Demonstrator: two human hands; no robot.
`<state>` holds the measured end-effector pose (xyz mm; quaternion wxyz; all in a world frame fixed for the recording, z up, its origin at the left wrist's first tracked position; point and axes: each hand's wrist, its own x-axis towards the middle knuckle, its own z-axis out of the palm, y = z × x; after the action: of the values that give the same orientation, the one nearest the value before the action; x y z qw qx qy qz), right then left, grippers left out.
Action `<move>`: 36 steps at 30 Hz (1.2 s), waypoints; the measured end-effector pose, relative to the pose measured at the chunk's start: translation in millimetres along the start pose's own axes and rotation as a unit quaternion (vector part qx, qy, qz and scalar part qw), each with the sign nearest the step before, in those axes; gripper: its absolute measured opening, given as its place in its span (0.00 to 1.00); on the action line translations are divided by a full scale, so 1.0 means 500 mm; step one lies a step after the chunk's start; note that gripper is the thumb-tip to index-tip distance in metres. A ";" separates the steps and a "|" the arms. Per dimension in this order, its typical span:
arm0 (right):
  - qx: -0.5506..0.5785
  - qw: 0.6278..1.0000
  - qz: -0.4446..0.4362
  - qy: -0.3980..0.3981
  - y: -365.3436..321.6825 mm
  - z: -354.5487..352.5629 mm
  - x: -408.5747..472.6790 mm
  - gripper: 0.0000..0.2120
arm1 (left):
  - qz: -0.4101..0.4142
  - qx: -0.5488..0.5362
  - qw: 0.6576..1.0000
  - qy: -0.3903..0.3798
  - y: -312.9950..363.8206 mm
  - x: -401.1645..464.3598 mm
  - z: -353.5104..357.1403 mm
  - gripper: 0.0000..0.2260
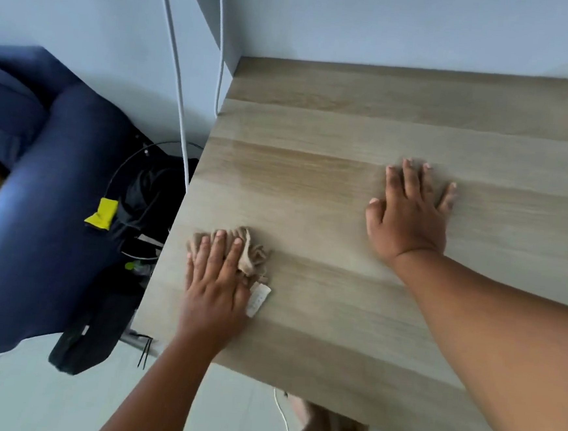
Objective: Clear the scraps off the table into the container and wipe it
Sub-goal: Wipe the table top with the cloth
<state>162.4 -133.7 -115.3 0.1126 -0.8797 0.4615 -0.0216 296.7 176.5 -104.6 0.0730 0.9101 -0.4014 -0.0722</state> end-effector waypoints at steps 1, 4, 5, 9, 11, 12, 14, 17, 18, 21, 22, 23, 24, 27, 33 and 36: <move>0.001 1.000 -0.001 -0.001 0.000 0.000 -0.001 0.34 | -0.061 -0.006 0.998 -0.001 -0.032 -0.013 -0.009 0.33; 0.000 1.000 -0.001 -0.005 0.003 -0.001 -0.003 0.35 | -0.199 -0.022 0.980 -0.017 -0.060 -0.036 -0.016 0.34; -0.001 1.000 -0.004 -0.007 0.004 -0.002 -0.005 0.36 | -0.217 -0.030 0.975 -0.024 -0.045 -0.042 -0.013 0.34; 0.005 1.000 -0.026 -0.012 0.004 -0.008 -0.010 0.36 | -0.164 -0.026 0.985 -0.036 0.066 -0.084 0.006 0.34; 0.006 0.999 -0.040 -0.012 0.006 -0.009 -0.015 0.36 | -0.083 -0.009 0.996 -0.036 0.128 -0.121 0.021 0.33; 0.005 0.999 -0.051 -0.011 0.007 -0.009 -0.018 0.35 | -0.035 -0.001 0.999 -0.035 0.157 -0.140 0.031 0.32; 0.008 0.997 -0.073 -0.009 0.012 -0.009 -0.027 0.35 | 0.047 0.005 0.998 -0.032 0.198 -0.173 0.051 0.32; 0.014 0.993 -0.113 -0.011 0.016 -0.008 -0.057 0.34 | 0.098 0.001 0.995 -0.033 0.179 -0.189 0.051 0.31; 0.015 0.992 -0.123 -0.012 0.018 -0.008 -0.074 0.33 | 0.104 0.003 0.994 -0.030 0.158 -0.188 0.047 0.31; 0.016 0.988 -0.151 -0.009 0.034 -0.007 -0.153 0.31 | 0.041 -0.003 0.999 -0.016 0.082 -0.179 0.030 0.30; 0.017 0.987 -0.161 -0.005 0.045 -0.009 -0.184 0.30 | 0.002 -0.011 1.000 -0.010 0.054 -0.173 0.021 0.30; 0.017 0.985 -0.172 -0.001 0.057 -0.011 -0.216 0.29 | -0.041 -0.017 0.999 -0.007 0.022 -0.167 0.012 0.30; 0.017 0.983 -0.184 0.000 0.069 -0.010 -0.248 0.29 | -0.090 -0.024 0.996 -0.010 -0.013 -0.162 0.003 0.31; 0.012 0.977 -0.212 0.003 0.118 -0.011 -0.341 0.29 | -0.222 -0.047 0.974 -0.016 -0.087 -0.145 -0.020 0.33; 0.016 0.972 -0.233 0.007 0.215 -0.008 -0.476 0.28 | -0.310 -0.062 0.949 -0.011 -0.006 -0.087 -0.015 0.32; 0.020 0.976 -0.216 0.004 0.246 -0.023 -0.494 0.28 | -0.233 -0.048 0.971 -0.036 0.093 -0.057 0.001 0.35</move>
<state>-79.9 -1.6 -114.7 0.1215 -0.9560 0.2607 -0.0578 244.0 166.4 -94.2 0.0835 0.9707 -0.1769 -0.1397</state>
